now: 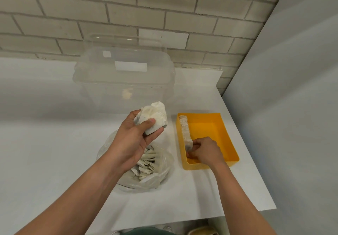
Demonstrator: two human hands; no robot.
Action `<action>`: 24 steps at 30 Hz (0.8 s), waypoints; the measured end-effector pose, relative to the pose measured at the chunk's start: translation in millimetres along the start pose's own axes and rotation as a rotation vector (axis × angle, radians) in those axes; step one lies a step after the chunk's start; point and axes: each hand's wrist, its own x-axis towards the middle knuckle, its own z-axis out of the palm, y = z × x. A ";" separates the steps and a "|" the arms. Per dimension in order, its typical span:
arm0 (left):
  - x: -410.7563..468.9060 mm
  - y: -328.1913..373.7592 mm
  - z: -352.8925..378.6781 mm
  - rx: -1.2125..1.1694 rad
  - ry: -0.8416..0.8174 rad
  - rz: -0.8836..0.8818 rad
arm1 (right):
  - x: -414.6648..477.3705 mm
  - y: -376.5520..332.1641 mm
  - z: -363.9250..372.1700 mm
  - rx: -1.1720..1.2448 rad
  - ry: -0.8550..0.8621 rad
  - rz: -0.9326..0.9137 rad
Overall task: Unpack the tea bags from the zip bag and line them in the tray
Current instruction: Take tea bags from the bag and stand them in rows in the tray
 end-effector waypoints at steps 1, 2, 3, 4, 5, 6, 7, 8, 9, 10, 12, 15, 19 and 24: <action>0.0 0.1 -0.6 -0.001 0.000 0.000 | -0.5 0.3 0.0 -0.009 -0.008 -0.007; -0.1 0.2 -0.7 -0.002 -0.001 -0.001 | -1.0 0.3 0.6 -0.024 -0.012 -0.012; -0.2 0.0 -0.6 -0.003 -0.002 -0.003 | -1.3 0.7 1.4 -0.039 -0.012 -0.016; -0.5 -0.1 -0.4 -0.002 -0.005 -0.006 | -1.6 0.6 2.3 -0.058 -0.008 -0.017; -0.7 -0.5 -0.2 0.000 -0.008 -0.010 | -1.7 0.0 3.1 -0.081 0.004 -0.015; -1.1 -0.9 0.0 0.002 -0.011 -0.013 | -1.9 -0.7 3.9 -0.101 0.020 -0.008; -1.5 -1.2 0.2 0.006 -0.012 -0.016 | -1.4 -1.3 4.9 -0.112 0.036 0.002; -1.7 -1.2 0.2 0.011 -0.013 -0.018 | -0.8 -1.6 5.9 -0.116 0.052 0.011; -1.9 -1.0 0.3 0.017 -0.014 -0.019 | -0.4 -2.1 6.7 -0.113 0.061 0.020; -2.0 -0.7 0.4 0.021 -0.014 -0.020 | -0.7 -2.7 6.4 -0.112 0.060 0.020; -2.5 -0.2 0.9 0.027 -0.015 -0.017 | -2.4 -3.0 2.2 -0.106 0.056 0.011; -3.8 -0.4 1.2 0.074 -0.015 0.012 | -12.7 -11.8 -16.0 -0.022 0.162 -0.041; -4.1 -3.4 3.5 0.086 0.001 0.046 | -46.7 -56.3 -46.3 0.541 0.246 -0.215; -3.2 -7.3 7.4 0.067 -0.011 0.063 | -78.1 -100.1 -60.3 0.809 -0.025 -0.349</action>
